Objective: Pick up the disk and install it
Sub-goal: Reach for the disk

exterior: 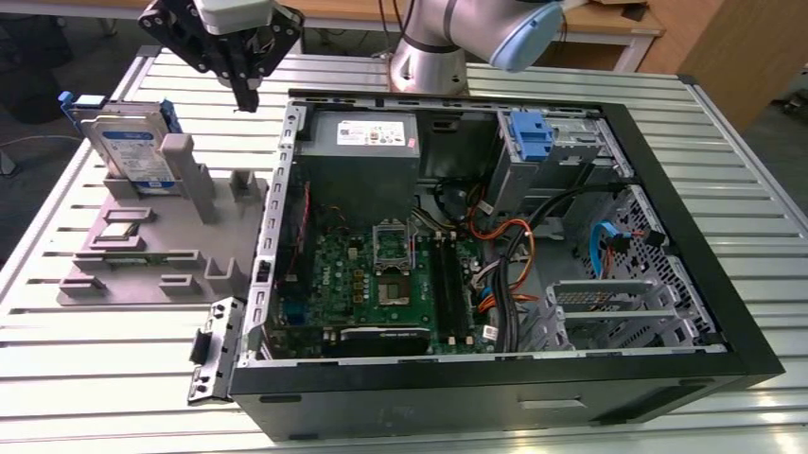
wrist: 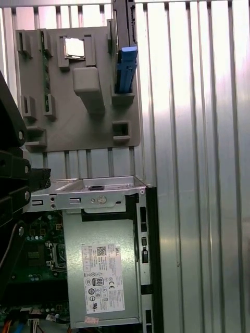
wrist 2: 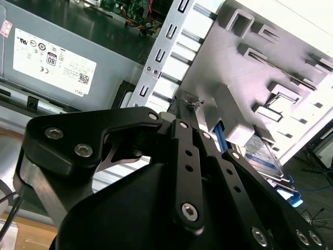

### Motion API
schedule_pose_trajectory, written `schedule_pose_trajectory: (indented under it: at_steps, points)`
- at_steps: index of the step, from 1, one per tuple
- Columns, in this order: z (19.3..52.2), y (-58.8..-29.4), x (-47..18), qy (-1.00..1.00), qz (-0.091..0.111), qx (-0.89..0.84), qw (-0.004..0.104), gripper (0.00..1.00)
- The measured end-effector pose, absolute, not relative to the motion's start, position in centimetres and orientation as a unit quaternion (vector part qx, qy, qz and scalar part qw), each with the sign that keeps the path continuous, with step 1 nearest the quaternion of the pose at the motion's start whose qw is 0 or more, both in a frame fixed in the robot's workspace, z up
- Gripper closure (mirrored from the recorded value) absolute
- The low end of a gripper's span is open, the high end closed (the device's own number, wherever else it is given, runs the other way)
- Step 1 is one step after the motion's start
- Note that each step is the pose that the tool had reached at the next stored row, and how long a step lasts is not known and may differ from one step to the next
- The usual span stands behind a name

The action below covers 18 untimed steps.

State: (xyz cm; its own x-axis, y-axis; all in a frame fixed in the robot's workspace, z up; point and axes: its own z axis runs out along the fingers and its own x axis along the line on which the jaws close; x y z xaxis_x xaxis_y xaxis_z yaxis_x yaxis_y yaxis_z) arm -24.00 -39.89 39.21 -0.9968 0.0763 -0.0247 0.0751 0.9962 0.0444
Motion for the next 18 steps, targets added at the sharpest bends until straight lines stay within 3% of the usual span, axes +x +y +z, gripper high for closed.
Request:
schedule_pose_trajectory:
  at_steps: [18]
  points:
    - [39.2,-39.9,-25.8,0.999,0.022,0.038,0.015,0.9]
